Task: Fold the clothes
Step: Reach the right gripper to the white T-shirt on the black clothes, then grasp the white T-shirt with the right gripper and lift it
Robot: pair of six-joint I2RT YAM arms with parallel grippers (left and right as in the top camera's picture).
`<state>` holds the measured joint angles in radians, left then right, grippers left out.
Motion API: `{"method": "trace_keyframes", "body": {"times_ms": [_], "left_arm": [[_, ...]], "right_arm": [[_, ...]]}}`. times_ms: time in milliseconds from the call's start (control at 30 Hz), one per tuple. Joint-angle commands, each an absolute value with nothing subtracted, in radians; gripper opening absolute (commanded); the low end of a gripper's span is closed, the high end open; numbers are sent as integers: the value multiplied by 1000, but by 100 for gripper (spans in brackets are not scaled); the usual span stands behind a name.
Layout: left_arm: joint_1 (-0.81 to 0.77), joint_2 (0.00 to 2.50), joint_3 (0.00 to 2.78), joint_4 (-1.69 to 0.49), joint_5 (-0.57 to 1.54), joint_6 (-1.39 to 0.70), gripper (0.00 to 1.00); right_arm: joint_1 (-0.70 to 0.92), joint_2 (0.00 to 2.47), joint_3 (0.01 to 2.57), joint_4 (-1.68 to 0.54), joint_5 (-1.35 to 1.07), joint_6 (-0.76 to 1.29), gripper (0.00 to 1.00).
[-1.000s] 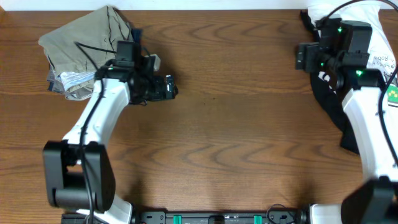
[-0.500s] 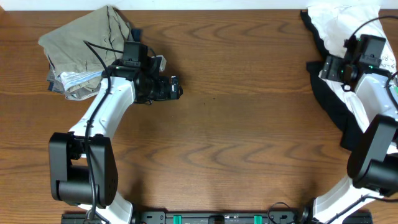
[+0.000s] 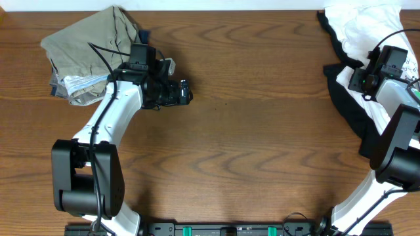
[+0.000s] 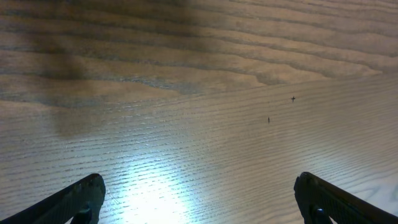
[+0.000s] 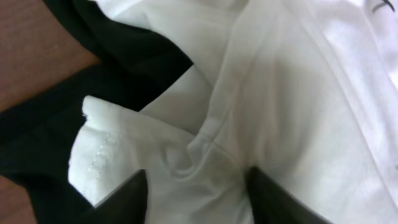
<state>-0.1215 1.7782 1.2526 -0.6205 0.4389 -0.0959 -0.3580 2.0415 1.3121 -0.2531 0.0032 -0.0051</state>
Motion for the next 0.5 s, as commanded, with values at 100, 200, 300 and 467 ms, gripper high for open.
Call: {"method": "trace_keyframes", "body": {"times_ms": [100, 200, 300, 467], "left_arm": [[-122, 1785, 1267, -619, 445, -80, 98], [-122, 1785, 1267, -618, 445, -80, 98], [-122, 1785, 1267, -615, 445, -80, 98], [-122, 1785, 1267, -615, 445, -80, 98]], "right_arm": [[-368, 2051, 1330, -238, 4, 3, 9], [-368, 2029, 1330, -245, 4, 3, 1], [-367, 1984, 1330, -258, 4, 3, 1], [-368, 1905, 1330, -262, 9, 3, 1]]}}
